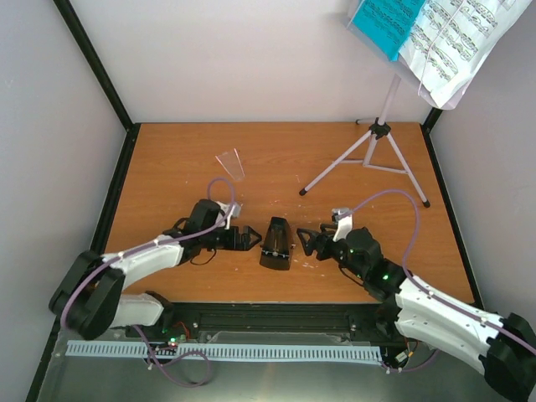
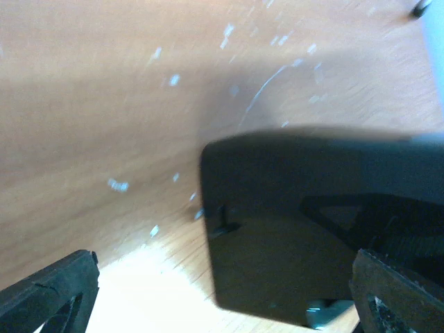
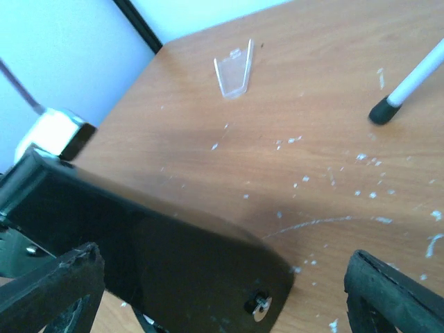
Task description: Pack up the instrument practice props
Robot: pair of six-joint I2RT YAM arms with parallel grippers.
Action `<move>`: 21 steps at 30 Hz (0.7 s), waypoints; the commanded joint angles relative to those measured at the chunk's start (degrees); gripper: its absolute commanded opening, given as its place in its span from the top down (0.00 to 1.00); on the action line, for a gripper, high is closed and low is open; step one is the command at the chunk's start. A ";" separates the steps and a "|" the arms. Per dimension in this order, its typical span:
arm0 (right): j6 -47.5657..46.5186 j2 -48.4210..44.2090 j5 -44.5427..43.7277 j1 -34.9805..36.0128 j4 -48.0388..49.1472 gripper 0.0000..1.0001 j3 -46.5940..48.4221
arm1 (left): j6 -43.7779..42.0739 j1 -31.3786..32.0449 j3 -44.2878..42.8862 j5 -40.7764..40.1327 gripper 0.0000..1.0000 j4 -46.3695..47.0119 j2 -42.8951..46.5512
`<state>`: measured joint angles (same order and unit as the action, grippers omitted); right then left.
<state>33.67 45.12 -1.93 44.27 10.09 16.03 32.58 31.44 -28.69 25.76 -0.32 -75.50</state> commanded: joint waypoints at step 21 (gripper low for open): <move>-3.36 -15.95 -8.41 -0.31 -15.63 0.07 4.33 | -9.13 -24.67 -48.64 -14.91 0.25 -20.37 -28.88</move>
<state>29.04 30.65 -10.74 44.27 -5.43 20.84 21.85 6.90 -73.52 14.17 -16.93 -100.40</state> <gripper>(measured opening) 0.930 0.775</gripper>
